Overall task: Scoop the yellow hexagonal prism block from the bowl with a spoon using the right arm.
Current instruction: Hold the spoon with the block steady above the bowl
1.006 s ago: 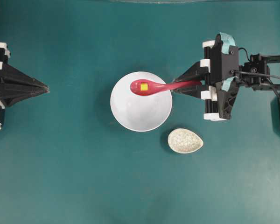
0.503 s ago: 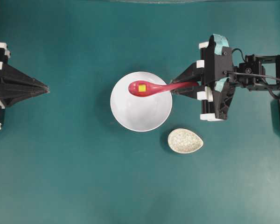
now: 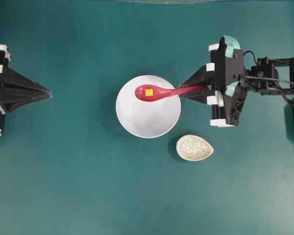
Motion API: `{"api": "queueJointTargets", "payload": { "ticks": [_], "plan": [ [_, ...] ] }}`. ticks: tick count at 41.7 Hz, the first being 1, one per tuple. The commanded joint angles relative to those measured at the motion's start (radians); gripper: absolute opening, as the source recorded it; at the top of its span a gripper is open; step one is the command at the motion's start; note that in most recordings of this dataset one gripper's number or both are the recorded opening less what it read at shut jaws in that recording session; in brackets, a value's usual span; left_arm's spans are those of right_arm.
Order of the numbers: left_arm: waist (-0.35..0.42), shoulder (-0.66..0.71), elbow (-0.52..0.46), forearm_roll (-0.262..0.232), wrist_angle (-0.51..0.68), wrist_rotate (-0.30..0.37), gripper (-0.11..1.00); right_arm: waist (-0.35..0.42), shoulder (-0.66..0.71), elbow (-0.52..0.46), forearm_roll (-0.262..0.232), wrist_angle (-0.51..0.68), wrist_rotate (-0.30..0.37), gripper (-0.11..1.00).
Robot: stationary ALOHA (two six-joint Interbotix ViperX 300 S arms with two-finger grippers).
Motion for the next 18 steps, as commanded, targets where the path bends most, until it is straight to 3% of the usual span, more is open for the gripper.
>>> {"api": "queueJointTargets", "payload": {
  "ticks": [1,18],
  "plan": [
    [0.002,0.009,-0.015,0.003,-0.003,0.0,0.03,0.002,-0.009,-0.021,0.0,-0.009,0.0,0.22],
    [0.002,0.009,-0.015,0.006,-0.003,0.0,0.03,0.002,-0.009,0.008,0.002,-0.011,0.0,0.22]
  ]
}}
